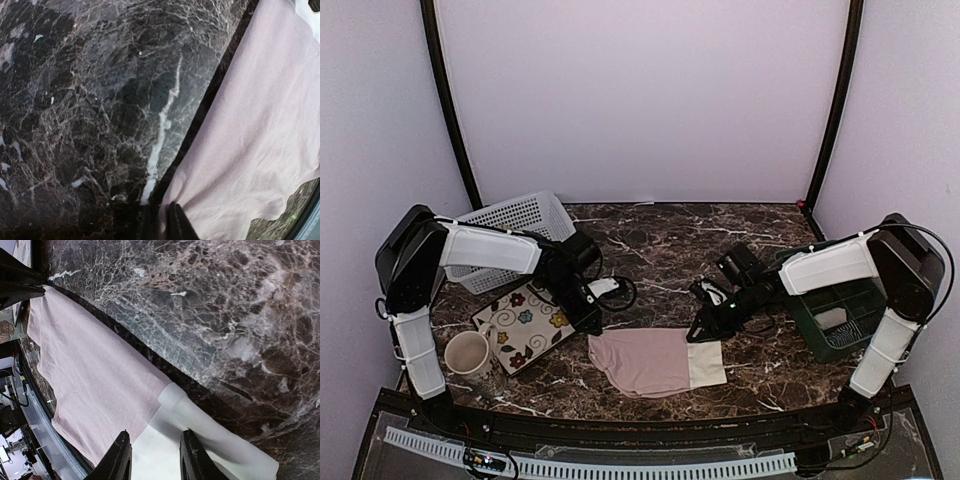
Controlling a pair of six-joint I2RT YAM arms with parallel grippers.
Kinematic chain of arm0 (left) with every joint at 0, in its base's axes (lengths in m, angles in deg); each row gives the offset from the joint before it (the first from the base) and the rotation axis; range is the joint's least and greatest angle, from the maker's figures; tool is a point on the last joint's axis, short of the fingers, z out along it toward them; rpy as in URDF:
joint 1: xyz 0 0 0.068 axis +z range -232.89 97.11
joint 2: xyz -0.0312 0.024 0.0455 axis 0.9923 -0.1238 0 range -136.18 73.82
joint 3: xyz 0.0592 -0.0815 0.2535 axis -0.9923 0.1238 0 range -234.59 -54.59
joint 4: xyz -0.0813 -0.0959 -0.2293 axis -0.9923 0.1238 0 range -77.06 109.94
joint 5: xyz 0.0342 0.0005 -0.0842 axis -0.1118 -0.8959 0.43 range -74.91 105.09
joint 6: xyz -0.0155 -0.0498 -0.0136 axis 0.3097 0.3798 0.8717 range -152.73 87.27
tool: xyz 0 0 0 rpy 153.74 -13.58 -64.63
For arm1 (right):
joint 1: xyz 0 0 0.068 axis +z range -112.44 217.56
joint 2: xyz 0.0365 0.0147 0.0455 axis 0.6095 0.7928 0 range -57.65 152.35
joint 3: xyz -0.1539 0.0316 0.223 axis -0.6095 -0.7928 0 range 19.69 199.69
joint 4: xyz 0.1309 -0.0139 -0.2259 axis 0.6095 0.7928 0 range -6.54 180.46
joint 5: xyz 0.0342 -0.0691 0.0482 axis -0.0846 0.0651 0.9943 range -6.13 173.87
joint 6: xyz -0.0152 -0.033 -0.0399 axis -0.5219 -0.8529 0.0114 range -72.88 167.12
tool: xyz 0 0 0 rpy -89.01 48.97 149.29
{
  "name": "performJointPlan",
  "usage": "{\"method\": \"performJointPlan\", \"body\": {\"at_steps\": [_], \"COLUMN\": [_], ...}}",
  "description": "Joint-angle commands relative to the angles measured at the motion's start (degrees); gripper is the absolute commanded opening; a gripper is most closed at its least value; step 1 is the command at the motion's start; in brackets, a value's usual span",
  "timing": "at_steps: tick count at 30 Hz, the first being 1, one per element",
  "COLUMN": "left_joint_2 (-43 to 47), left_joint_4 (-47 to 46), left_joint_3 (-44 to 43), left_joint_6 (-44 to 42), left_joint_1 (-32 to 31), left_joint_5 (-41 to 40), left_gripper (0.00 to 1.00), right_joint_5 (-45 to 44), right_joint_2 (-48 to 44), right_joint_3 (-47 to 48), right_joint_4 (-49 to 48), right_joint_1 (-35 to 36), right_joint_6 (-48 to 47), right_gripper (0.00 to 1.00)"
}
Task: Roll the underwear
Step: Smooth out the underwear at the center of the board.
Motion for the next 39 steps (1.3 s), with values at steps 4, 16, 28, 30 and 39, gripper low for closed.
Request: {"method": "performJointPlan", "body": {"at_steps": [4,16,28,30,39], "left_joint_2": [4.59,6.92,1.25,0.97,3.92], "left_joint_4": [1.69,-1.31,-2.16,-2.66,-5.42], "left_joint_3": [-0.11,0.05,2.96,2.65,0.91], "left_joint_6": [0.39,1.25,3.42,3.45,0.08], "left_joint_1": [0.56,-3.94,-4.85,-4.3,-2.61], "left_joint_5": [-1.91,3.31,-5.82,-7.86,-4.19], "left_gripper": [0.33,0.36,0.27,0.27,0.37], "right_joint_5": [-5.21,-4.15,-4.55,-4.59,-0.48], "right_joint_2": [1.97,-0.94,-1.55,-1.05,-3.79], "right_joint_3": [-1.42,0.08,0.06,0.52,4.96], "right_joint_4": [6.65,6.96,6.99,6.48,5.62], "right_joint_1": [-0.23,-1.04,-1.44,-1.73,-1.84], "right_joint_6": [0.64,1.09,2.41,2.7,0.55], "right_gripper": [0.34,0.34,0.34,0.35,0.38]}}
